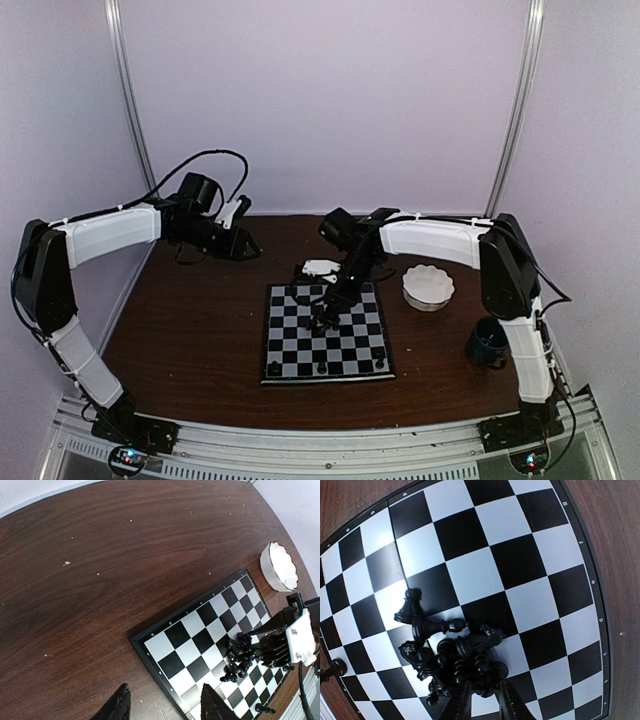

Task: Set up the chess pieces on the board
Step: Pick up the pawn from the chessboard, then place the pawn at b7.

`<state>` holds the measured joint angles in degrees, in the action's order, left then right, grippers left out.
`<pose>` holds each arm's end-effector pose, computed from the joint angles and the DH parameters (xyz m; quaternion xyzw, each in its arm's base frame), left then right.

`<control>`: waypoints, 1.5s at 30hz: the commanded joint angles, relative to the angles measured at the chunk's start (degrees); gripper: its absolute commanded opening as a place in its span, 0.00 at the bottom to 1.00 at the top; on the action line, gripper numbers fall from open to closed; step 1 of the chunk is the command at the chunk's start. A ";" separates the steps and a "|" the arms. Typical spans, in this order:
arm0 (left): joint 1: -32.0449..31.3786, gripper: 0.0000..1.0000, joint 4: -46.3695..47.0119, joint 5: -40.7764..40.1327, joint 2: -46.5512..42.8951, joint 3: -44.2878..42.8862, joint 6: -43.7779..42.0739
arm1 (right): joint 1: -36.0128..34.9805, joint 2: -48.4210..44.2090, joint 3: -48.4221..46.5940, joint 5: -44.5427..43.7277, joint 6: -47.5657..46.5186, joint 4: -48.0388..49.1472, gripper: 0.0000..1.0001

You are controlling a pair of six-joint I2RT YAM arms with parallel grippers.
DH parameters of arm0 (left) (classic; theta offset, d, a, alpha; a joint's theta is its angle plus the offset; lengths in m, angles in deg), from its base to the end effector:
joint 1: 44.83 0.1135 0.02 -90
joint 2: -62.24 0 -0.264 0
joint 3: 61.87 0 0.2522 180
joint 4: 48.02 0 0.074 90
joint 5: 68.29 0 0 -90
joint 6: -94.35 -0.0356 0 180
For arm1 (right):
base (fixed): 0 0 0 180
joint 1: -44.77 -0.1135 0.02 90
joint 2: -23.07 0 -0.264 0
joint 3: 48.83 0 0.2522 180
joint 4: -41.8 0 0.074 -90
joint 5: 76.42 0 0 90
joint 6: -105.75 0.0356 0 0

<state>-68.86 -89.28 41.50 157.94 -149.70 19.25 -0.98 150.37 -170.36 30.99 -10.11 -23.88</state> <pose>0.3297 -0.1602 0.2604 0.1333 0.9154 -0.2664 0.2706 0.3170 0.3407 0.1958 -0.5905 0.7769 0.1746 0.1311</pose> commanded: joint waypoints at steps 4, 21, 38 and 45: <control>0.30 0.48 0.90 0.37 0.01 -1.60 -0.22 | 0.58 2.08 -1.73 -2.38 1.16 0.94 0.21; 0.30 0.48 0.91 0.48 0.01 -1.61 -0.27 | 0.95 -0.74 -1.89 -2.24 1.34 0.21 0.00; 0.30 0.48 0.96 0.40 -0.08 -1.69 -0.36 | 0.23 -20.02 21.97 0.31 -5.14 0.66 0.00; 0.30 0.48 0.89 0.28 -0.23 -1.61 -0.39 | -2.63 -21.83 30.38 -1.30 -6.65 3.78 0.01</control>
<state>-68.86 -89.28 41.48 157.94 -149.70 19.25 -1.82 130.11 -142.05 30.25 -14.94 -22.22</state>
